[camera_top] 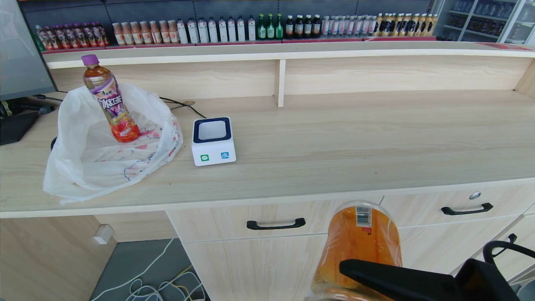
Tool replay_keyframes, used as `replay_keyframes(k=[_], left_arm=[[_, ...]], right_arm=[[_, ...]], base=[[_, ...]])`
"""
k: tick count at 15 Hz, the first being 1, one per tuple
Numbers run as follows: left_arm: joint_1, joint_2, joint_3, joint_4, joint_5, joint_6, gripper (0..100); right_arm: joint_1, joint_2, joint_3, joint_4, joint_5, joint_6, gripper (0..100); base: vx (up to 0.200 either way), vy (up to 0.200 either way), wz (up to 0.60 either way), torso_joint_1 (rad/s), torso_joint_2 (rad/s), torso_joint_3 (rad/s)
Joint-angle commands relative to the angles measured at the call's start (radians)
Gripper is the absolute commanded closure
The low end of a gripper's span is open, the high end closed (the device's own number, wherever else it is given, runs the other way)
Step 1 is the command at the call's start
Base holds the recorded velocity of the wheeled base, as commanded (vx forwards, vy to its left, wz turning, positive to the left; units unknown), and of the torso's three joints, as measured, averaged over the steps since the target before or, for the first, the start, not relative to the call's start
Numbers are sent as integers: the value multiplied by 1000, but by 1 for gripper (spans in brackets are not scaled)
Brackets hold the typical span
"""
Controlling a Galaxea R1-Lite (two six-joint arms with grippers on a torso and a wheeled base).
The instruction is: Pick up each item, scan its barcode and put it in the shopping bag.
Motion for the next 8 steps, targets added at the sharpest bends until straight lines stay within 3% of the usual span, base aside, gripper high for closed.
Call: replay_keyframes(k=[1,5,8], left_arm=[[0,0,0,-1,0,0,0],[0,0,0,0,-1,0,0],[0,0,0,0,-1,0,0]], right_arm=[[-15,2,17,0,1,82,100],[-40,-6,19,0,3,254,100],[-157,-14,20,-18,-2,507,100]], base=[[0,0,0,0,0,0],[0,0,0,0,0,0],[0,0,0,0,0,0]])
